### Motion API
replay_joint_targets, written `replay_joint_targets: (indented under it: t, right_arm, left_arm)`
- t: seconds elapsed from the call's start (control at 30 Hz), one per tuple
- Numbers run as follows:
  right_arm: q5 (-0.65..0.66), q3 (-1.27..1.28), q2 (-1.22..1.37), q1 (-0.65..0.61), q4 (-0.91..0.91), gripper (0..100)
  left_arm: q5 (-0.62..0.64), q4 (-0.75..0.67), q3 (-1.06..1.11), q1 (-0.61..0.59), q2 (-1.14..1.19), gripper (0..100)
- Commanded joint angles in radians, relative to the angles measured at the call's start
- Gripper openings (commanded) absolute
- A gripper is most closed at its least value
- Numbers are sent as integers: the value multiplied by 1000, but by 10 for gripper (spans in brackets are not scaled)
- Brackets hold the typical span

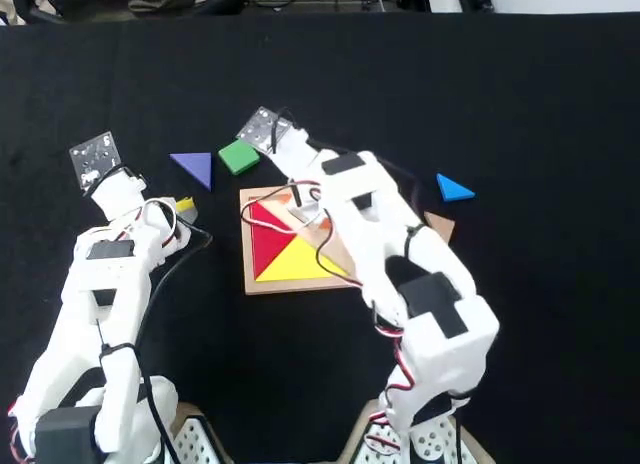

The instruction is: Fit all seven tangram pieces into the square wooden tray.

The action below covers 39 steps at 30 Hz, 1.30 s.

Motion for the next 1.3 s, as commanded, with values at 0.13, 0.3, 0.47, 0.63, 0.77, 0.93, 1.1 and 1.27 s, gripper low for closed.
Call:
replay_joint_targets:
  t: [0.13, 0.3, 0.47, 0.63, 0.77, 0.93, 1.1, 1.27]
  right_arm:
    - [-12, -56, 1, -69, 8, 110]
    - [-12, -61, 1, -86, 12, 109]
    - [-14, -73, -5, -94, 17, 109]
    - [-48, -71, -81, -103, 26, 109]
    - [-54, -71, -54, -127, 8, 109]
    - [-54, -127, 35, -127, 14, 109]
    - [-54, -133, 50, -80, 14, 109]
    - [-60, -130, 24, -35, 97, 108]
  left_arm:
    - [3, -20, -15, 12, -5, 259]
    - [3, -20, -15, 12, -5, 259]
    - [3, -20, -16, 12, -5, 259]
    - [3, -20, -16, 12, -5, 259]
    - [3, -20, -16, 12, -5, 259]
    - [3, -20, -15, 12, -5, 259]
    - [3, -20, -13, 12, -5, 259]
    - [3, -20, -13, 12, -5, 259]
